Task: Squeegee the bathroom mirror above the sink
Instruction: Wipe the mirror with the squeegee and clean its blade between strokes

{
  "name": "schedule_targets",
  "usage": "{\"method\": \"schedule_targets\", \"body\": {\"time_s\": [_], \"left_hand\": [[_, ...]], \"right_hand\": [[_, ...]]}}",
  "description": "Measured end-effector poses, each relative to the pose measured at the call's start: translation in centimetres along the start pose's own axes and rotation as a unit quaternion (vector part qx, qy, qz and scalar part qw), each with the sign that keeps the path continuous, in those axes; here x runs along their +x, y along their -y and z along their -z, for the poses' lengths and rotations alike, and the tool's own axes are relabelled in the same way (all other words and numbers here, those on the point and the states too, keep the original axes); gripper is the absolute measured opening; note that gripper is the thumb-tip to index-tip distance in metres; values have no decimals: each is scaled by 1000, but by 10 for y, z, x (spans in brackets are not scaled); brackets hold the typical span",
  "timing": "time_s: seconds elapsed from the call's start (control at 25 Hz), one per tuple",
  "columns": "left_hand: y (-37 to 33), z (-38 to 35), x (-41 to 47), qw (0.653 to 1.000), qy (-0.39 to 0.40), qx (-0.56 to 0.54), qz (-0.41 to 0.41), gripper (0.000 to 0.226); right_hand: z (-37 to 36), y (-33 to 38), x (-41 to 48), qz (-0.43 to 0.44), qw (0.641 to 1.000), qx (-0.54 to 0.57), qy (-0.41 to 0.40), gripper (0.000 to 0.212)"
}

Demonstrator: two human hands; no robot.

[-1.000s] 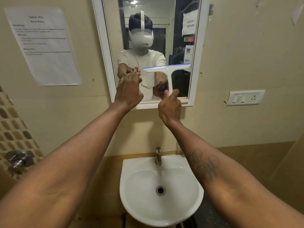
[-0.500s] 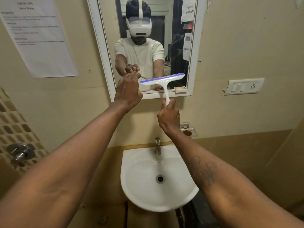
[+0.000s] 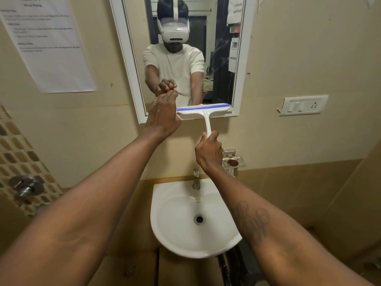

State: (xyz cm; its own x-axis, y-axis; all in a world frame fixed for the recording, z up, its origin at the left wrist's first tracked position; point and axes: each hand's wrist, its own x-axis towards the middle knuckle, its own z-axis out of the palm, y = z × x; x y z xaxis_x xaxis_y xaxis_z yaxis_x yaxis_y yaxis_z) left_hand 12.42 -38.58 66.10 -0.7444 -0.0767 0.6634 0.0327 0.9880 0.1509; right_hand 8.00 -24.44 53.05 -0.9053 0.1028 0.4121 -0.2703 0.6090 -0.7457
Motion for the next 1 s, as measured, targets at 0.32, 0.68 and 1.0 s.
{"method": "schedule_targets", "body": {"time_s": [0.32, 0.68, 1.0], "left_hand": [[-5, 8, -8, 1000, 12, 9, -1, 58], [-17, 24, 4, 999, -45, -5, -25, 62], [-22, 48, 28, 991, -118, -20, -53, 70]], "right_hand": [[21, 14, -6, -4, 1000, 12, 11, 26], [51, 38, 15, 53, 995, 74, -45, 23], [71, 88, 60, 133, 981, 90, -110, 26]]}}
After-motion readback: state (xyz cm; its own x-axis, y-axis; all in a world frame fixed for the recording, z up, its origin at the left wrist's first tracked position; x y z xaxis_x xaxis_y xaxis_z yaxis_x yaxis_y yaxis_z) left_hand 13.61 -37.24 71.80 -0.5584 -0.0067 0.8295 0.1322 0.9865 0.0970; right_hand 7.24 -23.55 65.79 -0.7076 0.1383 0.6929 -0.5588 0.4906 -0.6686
